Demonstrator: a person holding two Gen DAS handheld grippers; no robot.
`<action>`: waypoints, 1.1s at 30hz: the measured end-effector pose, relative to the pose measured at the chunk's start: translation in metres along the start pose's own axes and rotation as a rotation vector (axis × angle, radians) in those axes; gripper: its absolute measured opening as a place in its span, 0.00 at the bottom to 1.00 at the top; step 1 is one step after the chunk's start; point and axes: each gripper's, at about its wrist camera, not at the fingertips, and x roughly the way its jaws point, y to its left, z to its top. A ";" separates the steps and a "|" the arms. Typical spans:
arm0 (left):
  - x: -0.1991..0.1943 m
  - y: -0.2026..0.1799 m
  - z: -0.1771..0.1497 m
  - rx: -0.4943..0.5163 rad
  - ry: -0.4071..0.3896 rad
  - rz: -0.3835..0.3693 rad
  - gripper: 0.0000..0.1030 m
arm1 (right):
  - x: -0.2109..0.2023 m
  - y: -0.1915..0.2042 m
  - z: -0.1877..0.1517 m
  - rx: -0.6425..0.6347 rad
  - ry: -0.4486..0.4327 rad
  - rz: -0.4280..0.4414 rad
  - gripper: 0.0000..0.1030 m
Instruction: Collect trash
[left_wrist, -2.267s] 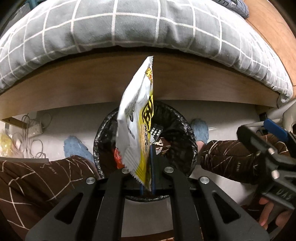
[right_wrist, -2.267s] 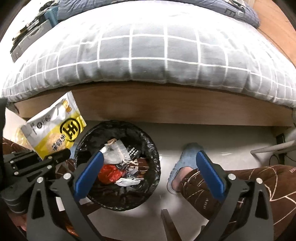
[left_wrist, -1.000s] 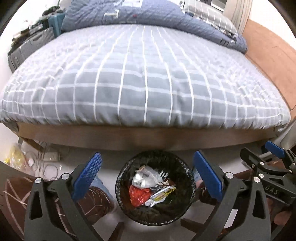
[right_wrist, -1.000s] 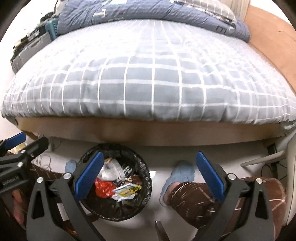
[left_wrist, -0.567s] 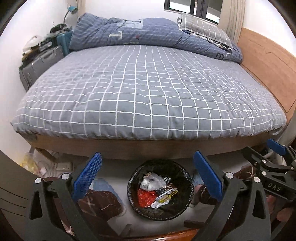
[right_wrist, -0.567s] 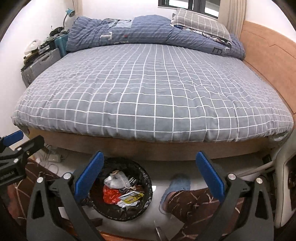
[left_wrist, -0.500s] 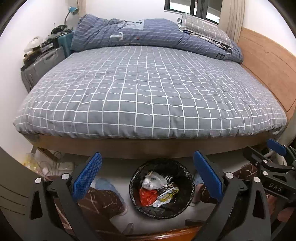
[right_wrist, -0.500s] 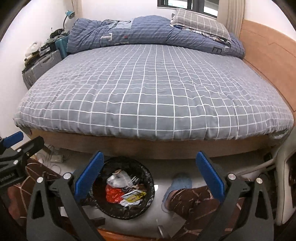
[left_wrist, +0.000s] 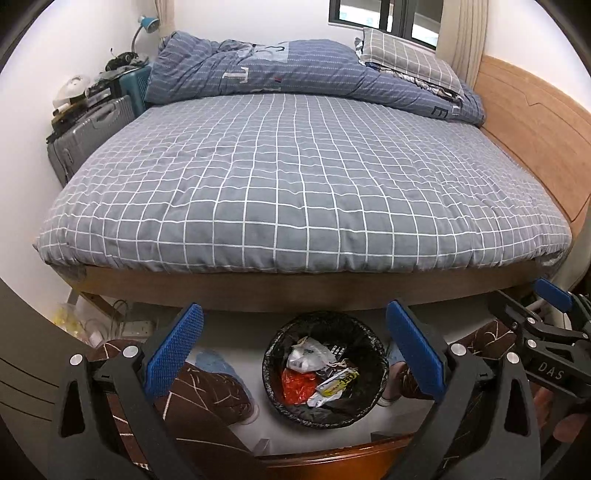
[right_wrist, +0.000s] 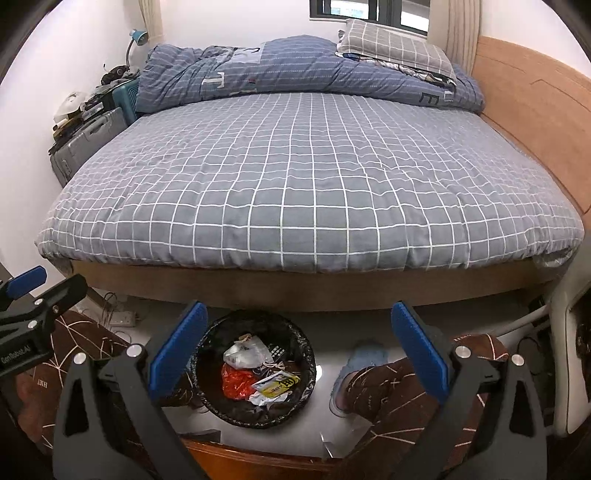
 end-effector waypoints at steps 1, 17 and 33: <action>0.000 0.000 0.000 0.000 0.001 0.000 0.95 | 0.000 0.000 0.000 0.001 0.000 0.000 0.93; 0.002 0.003 0.002 0.006 0.007 0.019 0.95 | -0.001 0.005 0.003 -0.022 -0.008 0.007 0.93; 0.004 0.005 0.002 -0.013 0.012 0.008 0.95 | -0.003 0.007 0.005 -0.041 -0.017 -0.004 0.93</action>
